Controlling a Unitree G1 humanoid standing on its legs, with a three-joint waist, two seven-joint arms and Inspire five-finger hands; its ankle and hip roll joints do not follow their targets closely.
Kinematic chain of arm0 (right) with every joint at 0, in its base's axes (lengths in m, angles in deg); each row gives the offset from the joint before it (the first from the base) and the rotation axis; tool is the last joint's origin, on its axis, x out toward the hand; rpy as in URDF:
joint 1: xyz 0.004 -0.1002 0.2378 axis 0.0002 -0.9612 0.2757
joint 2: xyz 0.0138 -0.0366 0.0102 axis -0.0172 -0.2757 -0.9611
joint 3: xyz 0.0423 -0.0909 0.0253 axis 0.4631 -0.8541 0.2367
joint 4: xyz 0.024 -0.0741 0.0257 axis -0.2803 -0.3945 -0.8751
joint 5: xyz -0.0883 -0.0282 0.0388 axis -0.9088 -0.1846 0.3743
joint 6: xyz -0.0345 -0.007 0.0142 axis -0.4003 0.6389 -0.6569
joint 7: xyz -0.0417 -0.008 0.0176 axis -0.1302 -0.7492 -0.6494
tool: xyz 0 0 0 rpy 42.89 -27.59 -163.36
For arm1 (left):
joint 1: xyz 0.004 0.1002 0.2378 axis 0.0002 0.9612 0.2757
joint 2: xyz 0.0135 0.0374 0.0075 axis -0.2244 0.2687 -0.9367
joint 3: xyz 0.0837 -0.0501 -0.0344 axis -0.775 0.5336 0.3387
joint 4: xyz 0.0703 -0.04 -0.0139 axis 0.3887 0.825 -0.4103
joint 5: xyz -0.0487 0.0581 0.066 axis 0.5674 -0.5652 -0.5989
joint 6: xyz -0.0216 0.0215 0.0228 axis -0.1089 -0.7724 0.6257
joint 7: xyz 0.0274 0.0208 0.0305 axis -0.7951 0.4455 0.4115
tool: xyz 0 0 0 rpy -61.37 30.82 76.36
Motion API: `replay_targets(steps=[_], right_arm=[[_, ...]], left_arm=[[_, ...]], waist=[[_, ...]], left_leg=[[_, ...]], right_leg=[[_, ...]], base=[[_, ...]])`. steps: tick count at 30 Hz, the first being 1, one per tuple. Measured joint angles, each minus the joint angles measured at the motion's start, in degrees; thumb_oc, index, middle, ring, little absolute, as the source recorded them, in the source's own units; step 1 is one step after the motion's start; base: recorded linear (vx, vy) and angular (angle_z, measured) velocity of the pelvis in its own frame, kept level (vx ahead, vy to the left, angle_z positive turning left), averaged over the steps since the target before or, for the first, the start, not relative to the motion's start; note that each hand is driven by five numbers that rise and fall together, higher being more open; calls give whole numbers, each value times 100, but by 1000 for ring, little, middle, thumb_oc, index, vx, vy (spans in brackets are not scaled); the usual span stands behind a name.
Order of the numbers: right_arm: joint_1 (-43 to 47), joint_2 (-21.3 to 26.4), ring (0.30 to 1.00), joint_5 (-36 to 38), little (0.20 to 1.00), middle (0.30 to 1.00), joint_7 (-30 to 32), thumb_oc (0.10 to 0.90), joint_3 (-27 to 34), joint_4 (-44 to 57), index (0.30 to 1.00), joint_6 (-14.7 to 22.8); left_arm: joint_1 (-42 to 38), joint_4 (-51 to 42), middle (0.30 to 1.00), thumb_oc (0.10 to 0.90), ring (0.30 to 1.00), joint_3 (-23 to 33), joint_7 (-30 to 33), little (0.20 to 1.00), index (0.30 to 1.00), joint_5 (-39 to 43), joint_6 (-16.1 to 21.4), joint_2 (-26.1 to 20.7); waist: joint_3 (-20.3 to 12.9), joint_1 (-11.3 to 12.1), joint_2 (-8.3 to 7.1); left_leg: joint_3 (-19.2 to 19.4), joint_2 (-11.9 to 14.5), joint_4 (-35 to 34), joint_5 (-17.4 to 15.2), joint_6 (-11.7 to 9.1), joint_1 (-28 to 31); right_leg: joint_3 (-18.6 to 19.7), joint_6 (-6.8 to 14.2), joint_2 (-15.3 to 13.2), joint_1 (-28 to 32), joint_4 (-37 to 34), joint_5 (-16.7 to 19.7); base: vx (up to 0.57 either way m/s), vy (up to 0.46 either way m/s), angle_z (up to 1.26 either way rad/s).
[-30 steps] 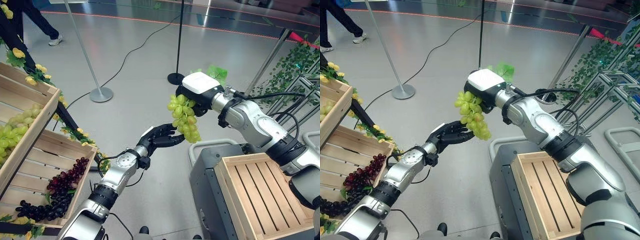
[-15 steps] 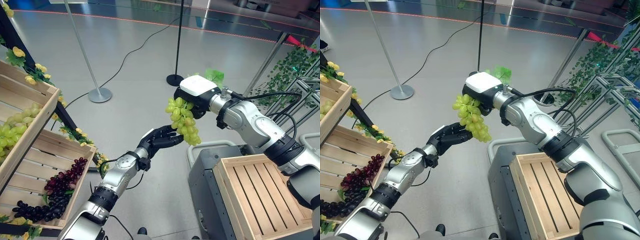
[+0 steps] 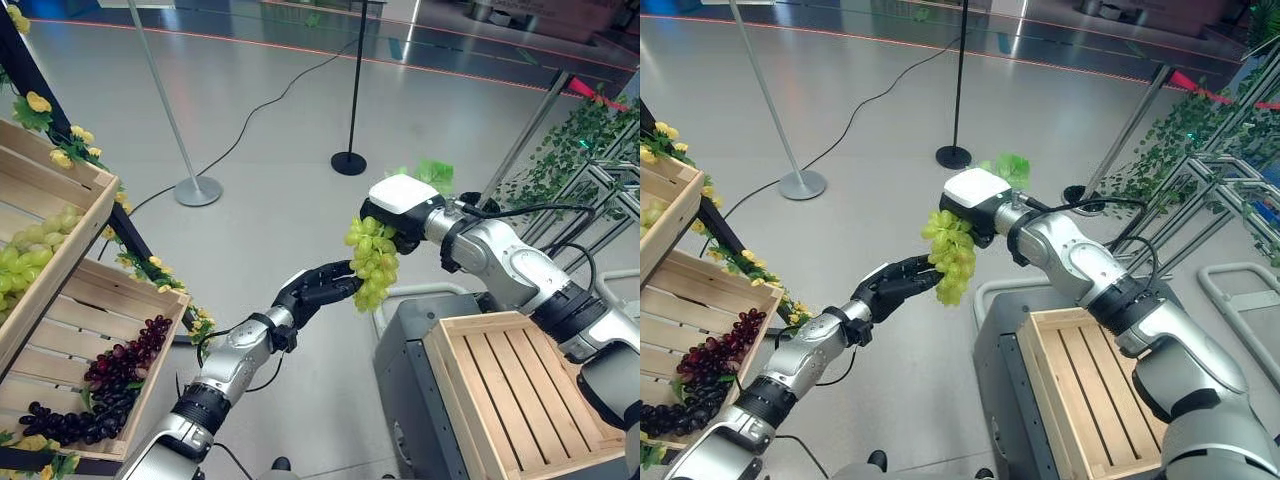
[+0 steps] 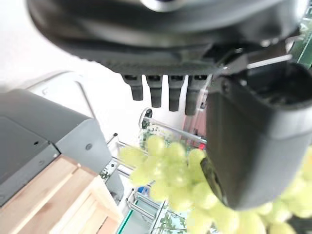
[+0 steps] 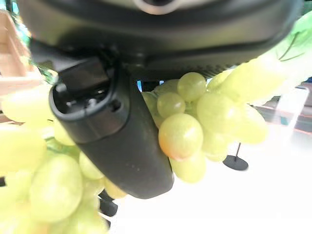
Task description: Pick up the fruits from the basket on one side to the basket on the other side
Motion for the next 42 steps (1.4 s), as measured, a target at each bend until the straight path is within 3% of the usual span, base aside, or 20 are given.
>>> replay_targets(steps=[8,15,25,42], right_arm=[[-686,63,300,2,300,300,74,400,16,-17,300,133],[-752,63,300,12,300,300,87,400,3,-19,300,170],[-754,-27,300,90,300,300,87,400,5,78,300,213],[-762,-4,300,251,300,300,94,400,32,488,300,158]], left_arm=[[295,-270,900,800,900,530,-164,900,900,1656,-1,537],[292,-316,900,800,900,664,-548,900,900,1948,1,692],[292,-316,900,800,900,673,-755,900,900,1895,-123,648],[290,50,900,800,900,602,-590,900,900,128,-111,282]], waist=[[7,0,-17],[7,-54,-17],[7,-32,-16],[4,-33,25]], left_leg=[[0,1,0,0,0,-21],[13,4,-1,0,-1,-14],[41,4,0,0,-1,-13],[61,5,0,0,0,-14]], right_leg=[[2,0,0,-26,0,0],[18,-5,13,-28,0,4],[19,-6,8,-28,0,4],[31,-7,4,-39,-1,5]], base=[[0,0,0],[0,0,0],[0,0,0],[0,0,0]])
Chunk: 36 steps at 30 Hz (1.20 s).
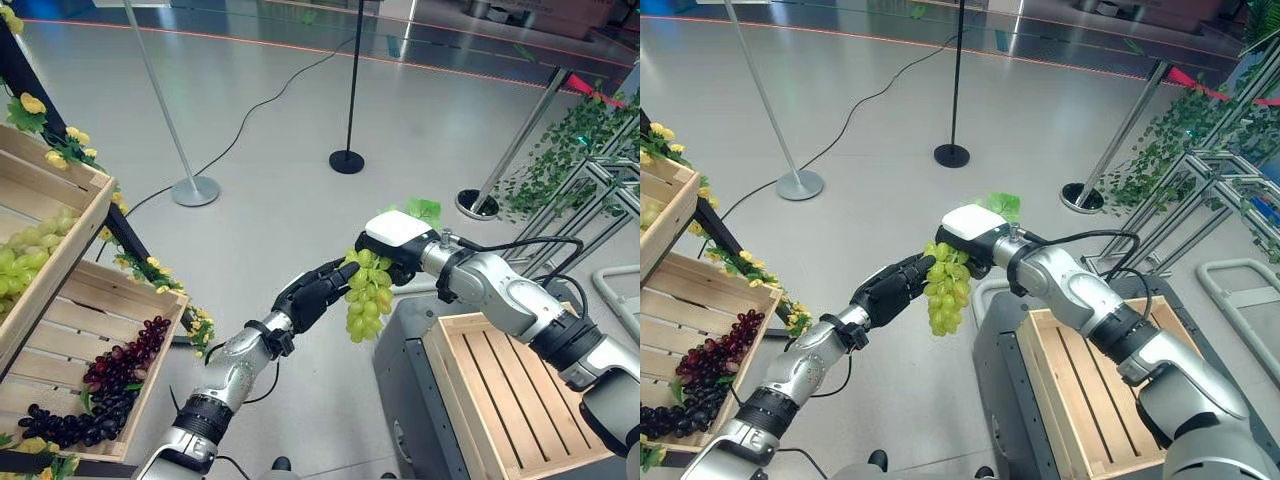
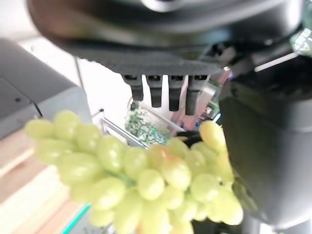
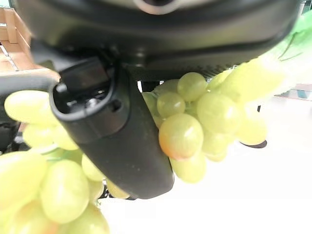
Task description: Pick up the fruits from the basket on one side to the basket on the other side
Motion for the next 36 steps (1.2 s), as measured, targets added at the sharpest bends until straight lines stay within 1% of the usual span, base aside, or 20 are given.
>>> replay_targets(steps=[5,12,17,21,30,34,36], right_arm=[[0,24,300,-14,300,300,3,400,0,26,300,-6],[0,125,300,-21,300,300,9,400,-1,86,300,-6],[0,129,300,-31,300,300,8,400,-3,93,300,-6],[0,122,300,-256,300,300,6,400,-15,108,300,4],[0,58,300,-264,300,300,-3,400,-51,125,300,-3],[0,-71,300,-263,300,300,-6,400,-64,67,300,-9],[0,-101,300,-263,300,300,-6,400,-84,59,300,-9]], left_arm=[[-4,208,900,800,900,-25,-8,900,900,-245,9,-14],[-4,212,900,800,900,-153,-16,900,900,-273,9,-9],[-5,212,900,800,900,-157,-27,900,900,-272,9,4],[-5,212,900,800,900,-166,-47,900,900,-271,6,4],[-5,208,900,800,900,-180,-278,900,900,-175,-4,14],[-5,120,900,800,900,-214,-439,900,900,115,-87,12],[-5,28,900,800,900,-318,-474,900,900,205,-117,2]], waist=[[-1,-15,22],[-3,-12,120],[-4,-4,122],[-4,19,122],[-4,43,121],[-4,43,121],[-4,60,121]], left_leg=[[37,0,0,-1,0,-1],[37,0,0,0,-1,-1],[38,0,0,0,-1,-1],[37,0,0,0,-1,-1],[32,0,0,0,-1,-1],[25,-1,0,1,-1,-1],[16,-2,0,1,-1,-1]], right_leg=[[30,-1,-1,-18,0,4],[30,-4,3,-17,0,8],[31,-4,4,-17,0,8],[31,-4,4,-17,0,8],[25,-4,3,-14,0,9],[21,-4,3,-11,0,9],[14,-4,3,-6,0,8]], base=[[-1,3,-2],[0,0,0],[0,0,0],[0,0,0],[0,0,0],[0,0,0],[0,0,0]])
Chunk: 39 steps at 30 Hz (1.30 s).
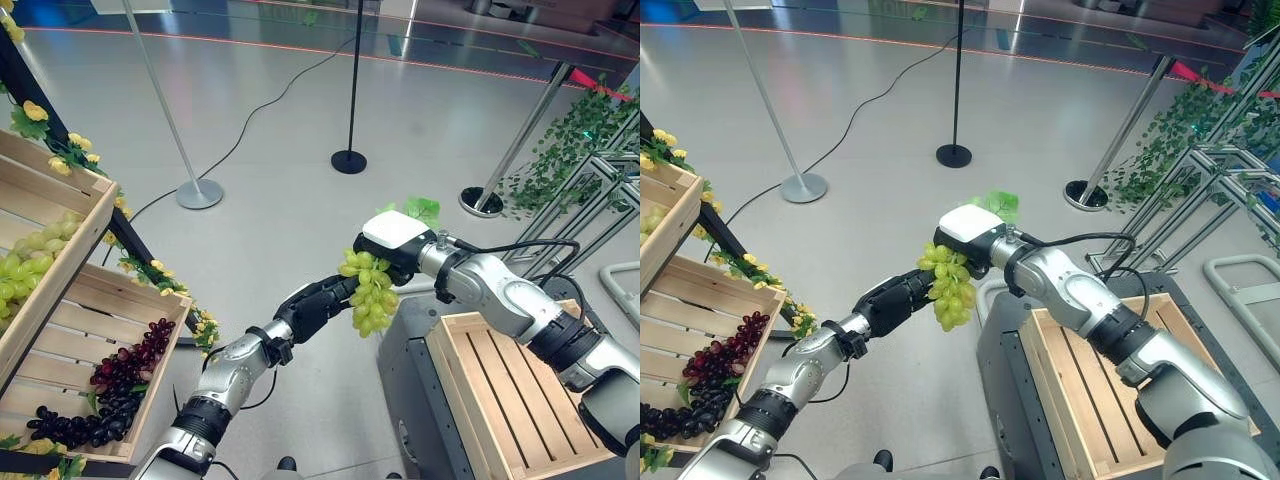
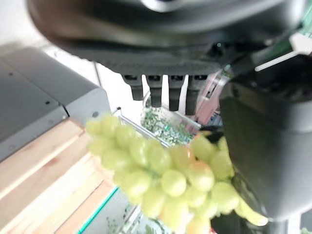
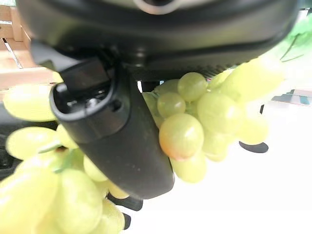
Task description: Pick up the fruits from the basket on one side to the basket on the other side
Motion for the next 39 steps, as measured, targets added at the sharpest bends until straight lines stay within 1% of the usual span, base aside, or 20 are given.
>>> replay_targets(steps=[4,11,14,18,29,30,31,32,33,35,39], right_arm=[[0,-184,300,14,300,300,1,400,-3,-172,300,0],[2,-300,300,44,300,300,2,400,-4,-321,300,-4],[2,-319,300,270,300,300,2,400,-4,-433,300,-19],[2,-401,300,270,300,300,2,400,-4,-494,300,-22],[2,-403,300,304,300,300,3,400,-4,-507,300,-21],[2,-403,300,305,300,300,3,400,-4,-507,300,-21],[2,-403,300,305,300,300,3,400,-4,-507,300,-21],[2,-403,300,305,300,300,3,400,-4,-507,300,-21],[2,-403,300,317,300,300,3,400,-4,-507,300,-20],[2,-403,300,494,300,300,3,400,-4,-507,300,-16],[2,-403,300,516,300,300,3,400,-4,-510,300,-8]], left_arm=[[-2,-78,900,800,900,-86,-142,900,900,48,-109,28],[-2,-68,900,800,900,-94,-182,900,900,206,-274,16],[-2,-56,900,800,900,-130,-182,900,900,215,-286,6],[-2,-50,900,800,900,-137,-183,900,900,215,-329,-11],[-2,13,900,800,900,-144,-183,900,900,270,-329,62],[-2,16,815,744,815,-144,-183,815,815,270,-329,67],[-2,17,524,549,524,-144,-183,524,524,269,-329,71],[-2,17,524,549,524,-144,-183,524,524,269,-329,74],[-2,26,300,400,300,-143,-181,300,300,269,-328,75],[-2,93,300,400,300,-115,-149,300,300,267,-328,74],[-2,134,300,400,300,-131,-91,300,300,263,-326,78]], waist=[[0,24,-1],[-1,71,-1],[-1,126,-1],[-1,147,-1],[-3,144,-3],[-3,143,-3],[-3,143,-3],[-3,144,-4],[-3,143,-4],[-3,139,-4],[-5,142,-6]], left_leg=[[-59,-2,0,3,-3,0],[-80,-4,0,7,-7,-5],[-82,-10,0,8,-8,-5],[-90,-11,0,9,-9,-6],[-93,-10,0,12,-13,-6],[-93,-10,1,12,-13,-6],[-93,-10,1,12,-13,-6],[-93,-10,1,12,-13,-6],[-93,-10,1,12,-13,-6],[-93,-10,1,13,-13,-6],[-93,-10,1,12,-13,-6]], right_leg=[[-15,0,1,9,0,0],[-30,-1,2,14,0,0],[-32,-1,2,14,0,0],[-41,0,1,20,0,0],[-43,-1,6,22,0,0],[-43,-1,6,22,0,0],[-43,-1,6,22,0,0],[-43,-1,6,22,0,0],[-43,-1,7,22,0,0],[-43,-1,7,22,0,0],[-43,-1,7,22,0,0]], base=[[0,0,0],[0,0,0],[0,0,0],[0,0,0],[0,0,0],[0,0,0],[0,0,0],[0,0,0],[0,0,0],[0,0,0],[0,0,0]])
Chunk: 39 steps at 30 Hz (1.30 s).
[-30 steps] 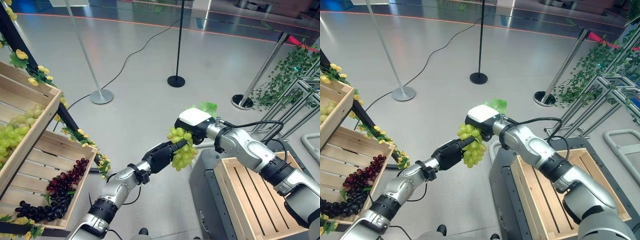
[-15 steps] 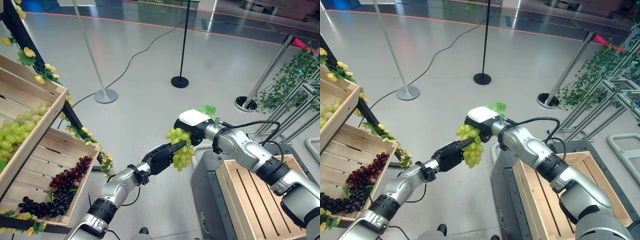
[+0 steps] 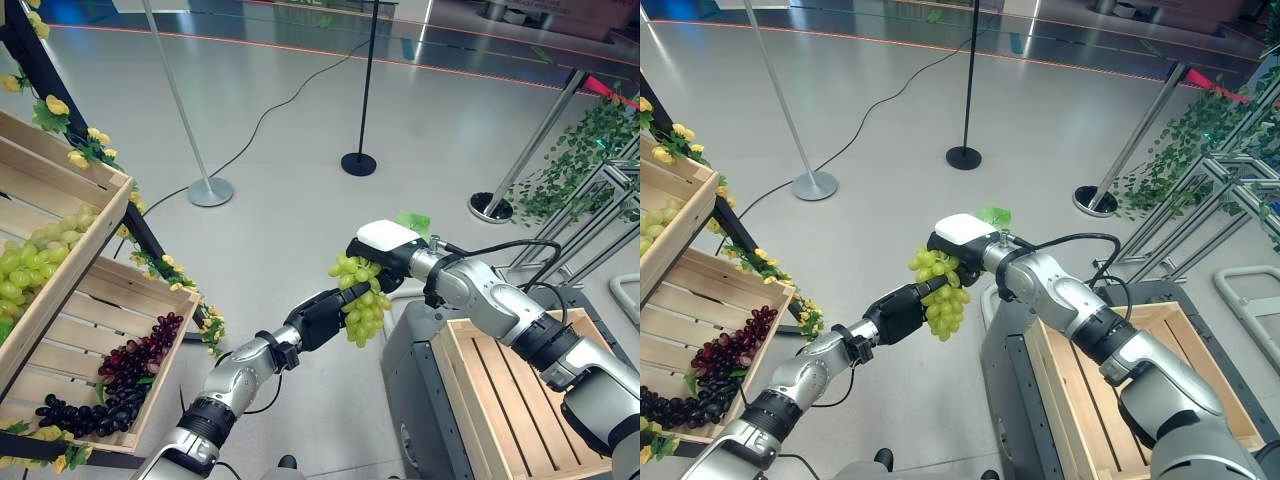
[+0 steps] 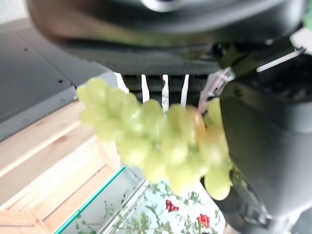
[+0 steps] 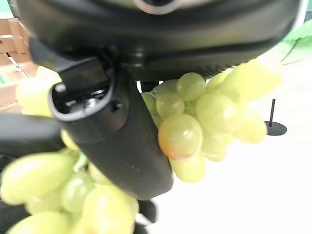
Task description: Pick up the fruits from the basket on one side to the basket on the other side
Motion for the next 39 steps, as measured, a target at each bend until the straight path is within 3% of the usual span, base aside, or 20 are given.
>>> replay_targets(steps=[10,11,12,23,28,33,39], right_arm=[[1,1,300,-7,300,300,-9,400,0,-32,300,2],[1,1,622,-7,622,622,-27,615,0,-32,622,2],[1,1,900,-7,900,900,-37,800,0,-32,900,2],[216,70,900,-45,900,900,-539,800,0,-31,900,11],[458,327,900,-44,900,900,-790,800,-1,-25,900,-24],[527,663,900,-37,900,900,-825,800,0,-35,900,-290],[522,727,900,13,900,900,-825,800,30,-37,900,-398]], left_arm=[[-6,13,300,400,300,-2,-81,300,300,3,18,96],[-6,13,300,400,300,5,-81,300,300,4,18,105],[-7,13,300,400,300,9,-82,300,300,4,21,106],[-5,56,300,400,300,-18,-103,300,300,2,21,103],[-5,177,300,400,300,-14,-103,300,300,3,21,77],[3,282,300,400,300,-9,-102,300,300,3,22,18],[62,283,300,400,300,41,-102,300,300,3,25,-73]], waist=[[-3,2,-4],[-3,1,-4],[-3,0,-4],[-14,-9,-22],[-44,-17,-68],[-92,-35,-143],[-92,-181,-147]], left_leg=[[0,0,0,0,0,0],[1,0,0,0,0,0],[0,0,0,0,0,0],[3,1,0,0,0,0],[10,2,0,0,0,1],[59,2,0,0,0,7],[114,11,-1,-2,-2,19]], right_leg=[[-1,0,0,1,0,0],[-1,0,1,1,0,0],[-1,0,1,1,0,0],[0,0,2,0,0,0],[3,0,2,-4,0,0],[22,0,1,-12,0,1],[58,-4,7,-19,1,8]], base=[[0,0,0],[0,0,0],[0,0,0],[0,0,0],[0,0,0],[-1,-2,-1],[0,-2,-2]])
